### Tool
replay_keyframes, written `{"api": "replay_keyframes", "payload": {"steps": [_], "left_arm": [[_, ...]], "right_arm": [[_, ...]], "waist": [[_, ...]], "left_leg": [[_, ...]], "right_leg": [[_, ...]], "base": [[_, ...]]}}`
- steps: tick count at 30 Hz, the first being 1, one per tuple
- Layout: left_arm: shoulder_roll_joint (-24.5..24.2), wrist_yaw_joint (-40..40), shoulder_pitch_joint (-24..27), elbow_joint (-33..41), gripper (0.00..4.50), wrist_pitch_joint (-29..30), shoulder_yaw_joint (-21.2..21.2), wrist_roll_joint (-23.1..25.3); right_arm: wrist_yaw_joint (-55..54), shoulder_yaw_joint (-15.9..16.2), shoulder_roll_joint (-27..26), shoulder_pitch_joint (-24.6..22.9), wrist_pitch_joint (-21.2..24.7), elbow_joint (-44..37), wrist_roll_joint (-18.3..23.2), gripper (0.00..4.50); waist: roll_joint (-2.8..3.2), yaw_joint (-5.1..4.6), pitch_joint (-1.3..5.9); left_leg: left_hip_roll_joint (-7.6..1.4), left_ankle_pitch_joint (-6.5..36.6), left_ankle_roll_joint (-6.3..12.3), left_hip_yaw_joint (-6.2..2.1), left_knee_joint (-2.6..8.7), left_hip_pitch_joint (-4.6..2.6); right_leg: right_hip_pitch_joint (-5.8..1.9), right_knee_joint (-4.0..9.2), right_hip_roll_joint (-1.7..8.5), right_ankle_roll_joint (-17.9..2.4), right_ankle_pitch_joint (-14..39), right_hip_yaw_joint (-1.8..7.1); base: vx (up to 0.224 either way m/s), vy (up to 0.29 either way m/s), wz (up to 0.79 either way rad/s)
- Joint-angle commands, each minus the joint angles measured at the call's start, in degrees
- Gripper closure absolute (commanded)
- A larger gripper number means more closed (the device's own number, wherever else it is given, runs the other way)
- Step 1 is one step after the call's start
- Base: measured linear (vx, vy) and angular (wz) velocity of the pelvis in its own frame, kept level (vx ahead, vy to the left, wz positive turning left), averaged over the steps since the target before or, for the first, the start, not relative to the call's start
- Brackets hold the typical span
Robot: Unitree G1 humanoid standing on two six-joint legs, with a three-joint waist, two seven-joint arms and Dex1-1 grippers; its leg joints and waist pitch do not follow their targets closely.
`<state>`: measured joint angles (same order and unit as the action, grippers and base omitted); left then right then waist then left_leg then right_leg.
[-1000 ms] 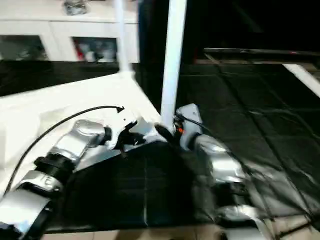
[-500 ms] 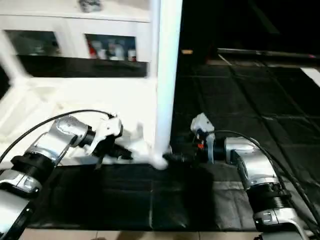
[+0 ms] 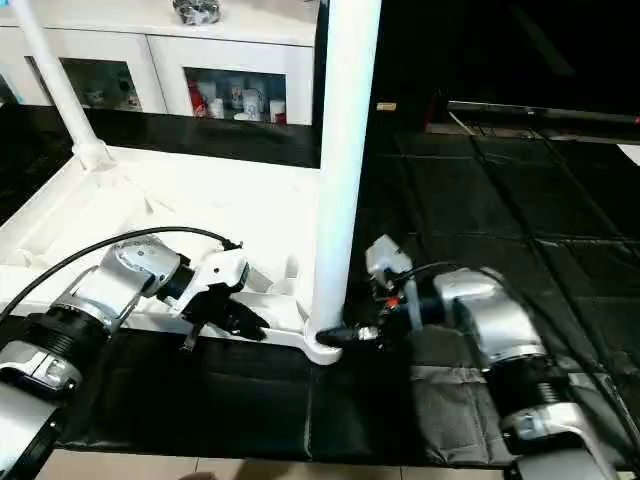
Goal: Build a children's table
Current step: Rotate leg to tighten
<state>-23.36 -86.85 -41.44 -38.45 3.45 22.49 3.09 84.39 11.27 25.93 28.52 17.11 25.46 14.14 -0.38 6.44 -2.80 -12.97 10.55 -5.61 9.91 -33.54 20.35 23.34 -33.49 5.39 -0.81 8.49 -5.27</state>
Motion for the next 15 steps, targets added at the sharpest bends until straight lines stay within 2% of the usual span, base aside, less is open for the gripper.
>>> {"api": "replay_keyframes", "payload": {"steps": [1, 4, 6, 10, 13, 15], "left_arm": [[0.43, -2.34, -0.39, 2.58, 4.50, -1.11, 0.97, -0.66], [0.34, -2.21, -0.42, 2.46, 4.50, -1.27, 1.06, -0.72], [0.29, -2.12, -0.44, 2.29, 4.50, -1.40, 1.00, -0.64], [0.32, -1.63, -0.30, 1.93, 4.50, -1.54, 0.87, -0.46], [0.35, -1.17, -0.04, 1.92, 4.50, -1.45, 0.76, -0.44], [0.39, -1.09, 0.01, 1.97, 4.50, -1.35, 0.72, -0.48]], "right_arm": [[1.10, 0.18, 0.31, 1.03, -0.63, 0.09, 0.95, 1.13], [1.66, 0.28, 0.31, 1.19, -0.77, 0.41, 1.05, 1.26], [1.94, 0.23, 0.19, 1.34, -0.80, 0.68, 0.96, 1.55], [2.25, 0.16, 0.03, 1.08, -0.78, 0.60, 1.07, 1.81], [2.30, 0.25, -0.11, 0.52, -0.80, 0.29, 1.28, 2.11], [2.28, 0.20, -0.19, 0.35, -0.92, 0.30, 1.31, 2.15]], "waist": [[-0.34, -0.37, 3.96], [-0.35, -0.36, 3.99], [-0.29, -0.33, 4.06], [-0.32, -0.33, 4.08], [-0.34, -0.31, 4.00], [-0.30, -0.29, 4.02]], "left_leg": [[-0.52, 10.80, 2.56, 0.66, 3.90, -0.37], [-0.49, 10.35, 2.75, 0.71, 3.82, -0.36], [-0.49, 10.00, 2.79, 0.71, 3.78, -0.40], [-0.44, 9.77, 2.86, 0.72, 3.73, -0.31], [-0.45, 10.46, 2.69, 0.70, 3.77, -0.34], [-0.50, 10.66, 2.59, 0.69, 3.77, -0.39]], "right_leg": [[-3.23, 2.92, 2.58, -12.95, 14.06, 2.39], [-3.21, 2.90, 2.56, -12.94, 13.65, 2.42], [-3.20, 2.82, 2.54, -13.11, 13.11, 2.41], [-3.27, 2.77, 2.53, -13.26, 12.77, 2.40], [-3.23, 2.91, 2.56, -12.90, 14.13, 2.39], [-3.18, 2.96, 2.62, -12.73, 14.55, 2.39]], "base": [[0.000, 0.000, 0.00], [0.000, 0.000, 0.00], [0.000, 0.000, 0.00], [0.000, 0.000, 0.00], [0.000, 0.000, 0.00], [0.000, 0.000, 0.00]]}}
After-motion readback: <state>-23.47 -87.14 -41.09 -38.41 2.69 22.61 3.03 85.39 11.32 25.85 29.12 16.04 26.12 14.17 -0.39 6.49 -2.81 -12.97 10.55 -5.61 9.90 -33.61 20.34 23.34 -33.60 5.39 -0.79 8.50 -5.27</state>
